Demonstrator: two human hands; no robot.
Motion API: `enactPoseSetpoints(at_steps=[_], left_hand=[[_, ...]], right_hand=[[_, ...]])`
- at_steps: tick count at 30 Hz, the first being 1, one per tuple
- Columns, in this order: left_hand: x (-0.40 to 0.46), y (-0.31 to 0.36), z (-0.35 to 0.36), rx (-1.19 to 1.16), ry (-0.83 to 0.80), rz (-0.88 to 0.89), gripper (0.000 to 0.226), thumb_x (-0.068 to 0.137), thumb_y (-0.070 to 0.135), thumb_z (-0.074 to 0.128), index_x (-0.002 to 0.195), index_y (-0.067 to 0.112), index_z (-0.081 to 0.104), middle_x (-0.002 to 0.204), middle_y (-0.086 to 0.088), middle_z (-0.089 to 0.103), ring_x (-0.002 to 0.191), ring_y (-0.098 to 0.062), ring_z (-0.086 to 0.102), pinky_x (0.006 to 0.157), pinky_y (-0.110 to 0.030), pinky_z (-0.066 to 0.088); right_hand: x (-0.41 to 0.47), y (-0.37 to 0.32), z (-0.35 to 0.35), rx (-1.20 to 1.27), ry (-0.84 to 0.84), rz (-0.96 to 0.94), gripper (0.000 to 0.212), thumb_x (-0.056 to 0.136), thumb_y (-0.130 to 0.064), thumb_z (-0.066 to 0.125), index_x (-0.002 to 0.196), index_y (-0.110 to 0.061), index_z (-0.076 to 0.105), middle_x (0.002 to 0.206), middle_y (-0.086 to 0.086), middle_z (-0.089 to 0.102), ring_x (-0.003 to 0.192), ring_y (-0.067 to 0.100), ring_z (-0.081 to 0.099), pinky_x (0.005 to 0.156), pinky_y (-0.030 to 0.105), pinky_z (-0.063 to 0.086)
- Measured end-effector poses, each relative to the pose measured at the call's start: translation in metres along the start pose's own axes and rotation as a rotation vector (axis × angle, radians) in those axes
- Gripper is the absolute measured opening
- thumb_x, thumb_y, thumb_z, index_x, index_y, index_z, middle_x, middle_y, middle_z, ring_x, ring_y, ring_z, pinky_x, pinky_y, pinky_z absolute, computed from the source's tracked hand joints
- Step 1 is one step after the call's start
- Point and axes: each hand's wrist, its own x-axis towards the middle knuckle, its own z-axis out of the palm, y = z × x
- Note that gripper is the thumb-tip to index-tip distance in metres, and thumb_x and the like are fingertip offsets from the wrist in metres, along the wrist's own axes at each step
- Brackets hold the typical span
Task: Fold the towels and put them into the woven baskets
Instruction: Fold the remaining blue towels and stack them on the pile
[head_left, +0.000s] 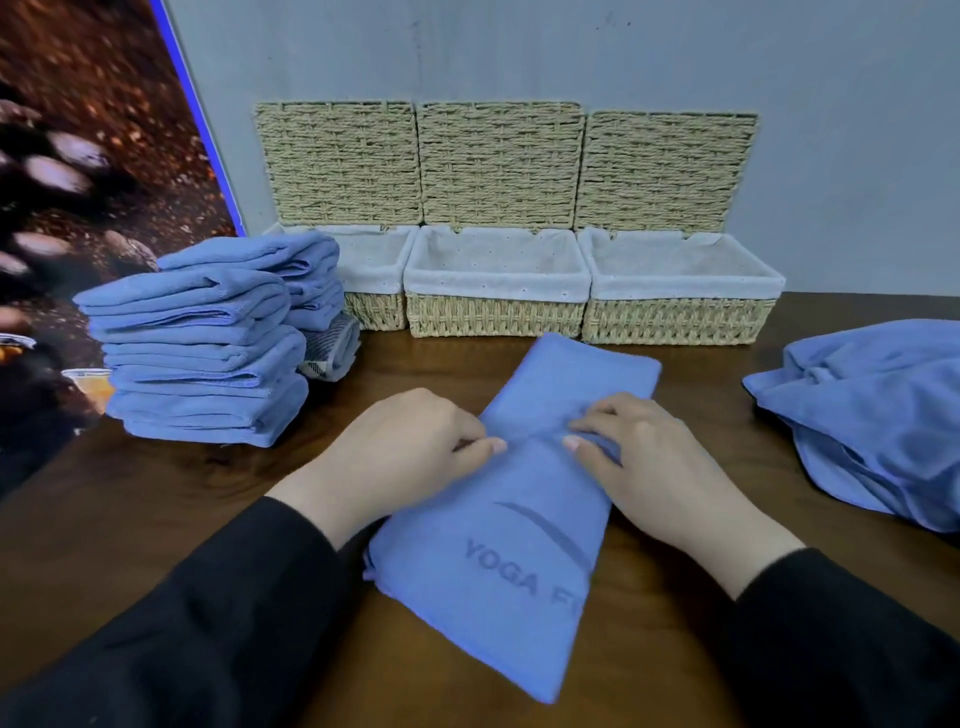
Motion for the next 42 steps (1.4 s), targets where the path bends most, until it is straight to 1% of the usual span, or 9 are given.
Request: enactPoseSetpoints(at_steps=[2,6,11,18,23,30,33,36,42], left_hand=[[-0.004,-0.016,0.012,-0.169,0.056,0.103,0.027,0.097,0.049,0.056,0.091,0.030,0.075,0.077,0.017,0.055,0.080,-0.005,0.052,0.082,-0.038,0.047],[-0.003,-0.031,0.028,-0.219,-0.075,0.069,0.032,0.099,0.043,0.059,0.131,0.040,0.064,0.145,0.028,0.045,0.139,0.005,0.033,0.118,-0.041,0.024],[-0.002,-0.032,0.029,-0.183,-0.053,0.061,0.045,0.094,0.064,0.047,0.136,0.049,0.056,0.151,0.032,0.039,0.147,0.007,0.019,0.124,-0.040,0.014],[-0.017,-0.020,0.027,-0.188,-0.049,0.062,0.047,0.098,0.062,0.040,0.142,0.048,0.049,0.159,0.029,0.028,0.149,0.008,0.011,0.125,-0.041,0.009],[-0.037,-0.023,0.022,-0.201,-0.170,0.065,0.059,0.088,0.074,0.033,0.141,0.052,0.048,0.158,0.035,0.022,0.147,0.015,0.005,0.126,-0.036,0.002],[-0.042,-0.015,0.022,-0.150,-0.170,0.001,0.058,0.089,0.074,0.039,0.142,0.052,0.045,0.160,0.033,0.021,0.148,0.012,0.006,0.126,-0.039,0.002],[-0.045,-0.014,0.023,-0.194,-0.113,0.031,0.061,0.087,0.076,0.035,0.138,0.048,0.053,0.156,0.030,0.034,0.147,0.012,0.014,0.125,-0.041,0.009],[-0.057,-0.005,0.015,-0.540,0.022,0.114,0.062,0.099,0.067,0.027,0.128,0.029,0.067,0.140,0.019,0.058,0.140,0.007,0.038,0.120,-0.029,0.025],[-0.073,0.006,0.005,-0.481,-0.120,0.008,0.068,0.079,0.076,0.059,0.141,0.052,0.046,0.148,0.033,0.041,0.141,0.007,0.028,0.121,-0.032,0.026]], right_hand=[[0.004,0.010,0.000,0.130,-0.107,-0.031,0.041,0.101,-0.049,0.051,0.133,-0.027,0.062,0.131,-0.016,0.049,0.127,0.004,0.046,0.103,0.025,0.037],[0.015,0.020,-0.001,0.209,-0.218,-0.080,0.042,0.102,-0.045,0.050,0.142,-0.033,0.054,0.150,-0.023,0.040,0.137,-0.012,0.029,0.120,0.025,0.025],[0.025,0.025,0.001,0.210,-0.227,-0.109,0.043,0.104,-0.044,0.048,0.145,-0.035,0.051,0.157,-0.024,0.036,0.148,-0.011,0.014,0.128,0.039,0.011],[-0.017,0.004,-0.013,0.232,-0.038,-0.359,0.027,0.105,-0.040,0.049,0.119,-0.027,0.069,0.115,-0.024,0.054,0.115,0.005,0.053,0.100,0.037,0.041],[-0.055,0.015,-0.016,0.155,-0.202,-0.394,0.051,0.098,0.000,0.053,0.134,-0.034,0.062,0.145,-0.029,0.046,0.144,-0.006,0.030,0.122,0.032,0.024],[-0.069,-0.002,-0.018,0.096,-0.191,-0.489,0.050,0.097,-0.048,0.062,0.144,-0.039,0.052,0.155,-0.026,0.038,0.151,0.000,0.023,0.126,0.033,0.010],[-0.061,-0.012,-0.010,0.055,-0.083,-0.524,0.036,0.096,-0.044,0.057,0.129,-0.031,0.063,0.137,-0.020,0.058,0.134,-0.004,0.047,0.119,0.032,0.029],[-0.060,-0.020,-0.010,0.263,0.005,-0.273,0.027,0.098,-0.044,0.050,0.100,-0.024,0.067,0.094,-0.013,0.069,0.086,0.005,0.063,0.080,0.036,0.052],[-0.053,-0.026,-0.015,0.550,0.086,0.112,0.031,0.102,-0.039,0.051,0.091,-0.015,0.065,0.074,0.009,0.063,0.059,0.010,0.047,0.055,0.028,0.037]])
